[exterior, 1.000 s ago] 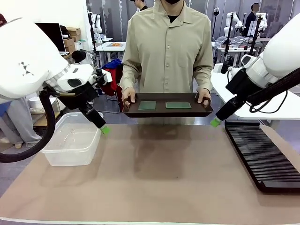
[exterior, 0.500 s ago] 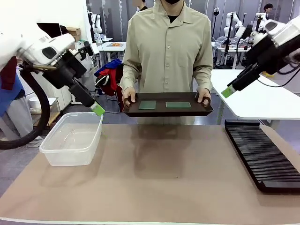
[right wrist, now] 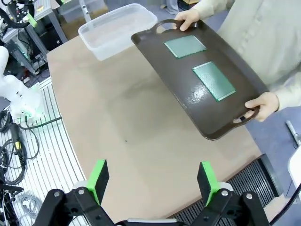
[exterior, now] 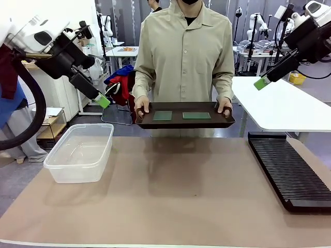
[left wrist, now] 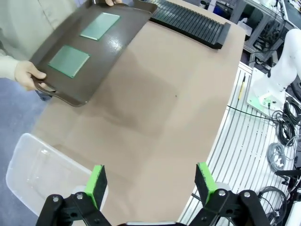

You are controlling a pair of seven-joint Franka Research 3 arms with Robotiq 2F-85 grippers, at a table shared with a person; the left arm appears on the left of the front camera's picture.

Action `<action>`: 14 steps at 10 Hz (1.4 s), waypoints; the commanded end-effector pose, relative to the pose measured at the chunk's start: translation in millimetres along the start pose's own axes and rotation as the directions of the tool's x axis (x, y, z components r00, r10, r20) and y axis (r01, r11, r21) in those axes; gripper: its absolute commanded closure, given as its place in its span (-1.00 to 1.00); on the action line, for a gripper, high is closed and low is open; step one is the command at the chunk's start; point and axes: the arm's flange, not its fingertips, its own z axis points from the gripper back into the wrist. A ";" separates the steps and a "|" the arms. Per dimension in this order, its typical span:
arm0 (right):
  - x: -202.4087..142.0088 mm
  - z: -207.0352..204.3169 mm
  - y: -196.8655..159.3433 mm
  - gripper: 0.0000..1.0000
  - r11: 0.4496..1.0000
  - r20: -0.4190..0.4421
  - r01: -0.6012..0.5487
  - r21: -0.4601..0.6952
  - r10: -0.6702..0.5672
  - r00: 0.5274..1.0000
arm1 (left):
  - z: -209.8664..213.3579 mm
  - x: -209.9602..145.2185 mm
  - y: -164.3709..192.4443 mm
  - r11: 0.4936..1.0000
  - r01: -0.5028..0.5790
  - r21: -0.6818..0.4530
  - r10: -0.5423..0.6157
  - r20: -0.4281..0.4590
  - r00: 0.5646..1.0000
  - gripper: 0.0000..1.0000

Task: Sort PCBs into racks and boxes based on the side picked up.
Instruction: Pick up the Blank PCB handed by the Human.

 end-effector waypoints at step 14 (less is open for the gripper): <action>2.8 15.1 -10.0 -1.00 0.996 0.034 0.016 -0.083 -0.013 0.999 | 1.1 3.1 -0.5 1.000 0.010 0.027 -0.010 0.010 1.000 -1.00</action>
